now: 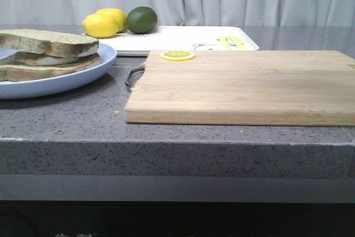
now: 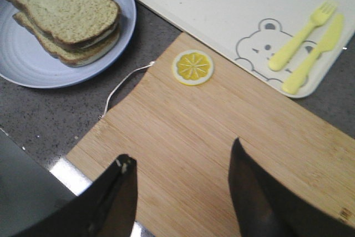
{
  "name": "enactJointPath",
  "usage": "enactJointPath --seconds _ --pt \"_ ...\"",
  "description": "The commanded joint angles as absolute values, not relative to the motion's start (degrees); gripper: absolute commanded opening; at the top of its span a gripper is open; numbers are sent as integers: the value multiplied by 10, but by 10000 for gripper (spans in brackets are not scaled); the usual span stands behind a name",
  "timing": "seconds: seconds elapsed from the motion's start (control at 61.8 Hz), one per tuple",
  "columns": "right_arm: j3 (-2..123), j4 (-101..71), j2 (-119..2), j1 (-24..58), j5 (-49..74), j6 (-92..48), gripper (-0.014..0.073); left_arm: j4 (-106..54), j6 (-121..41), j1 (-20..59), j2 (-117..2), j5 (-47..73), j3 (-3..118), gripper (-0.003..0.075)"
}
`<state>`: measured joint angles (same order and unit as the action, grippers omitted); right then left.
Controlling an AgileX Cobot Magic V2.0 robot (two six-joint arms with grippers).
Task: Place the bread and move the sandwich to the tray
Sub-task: 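Withdraw the right gripper away from the plate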
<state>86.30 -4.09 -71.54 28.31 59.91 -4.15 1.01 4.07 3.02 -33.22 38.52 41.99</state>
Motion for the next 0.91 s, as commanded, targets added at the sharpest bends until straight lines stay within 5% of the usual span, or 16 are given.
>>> enactJointPath --seconds 0.0,0.891 --pt "882 -21 -671 280 596 -29 402 11 41 30 -337 340 441 459" --pt "507 -22 -310 280 516 23 402 11 41 30 -337 319 441 459"
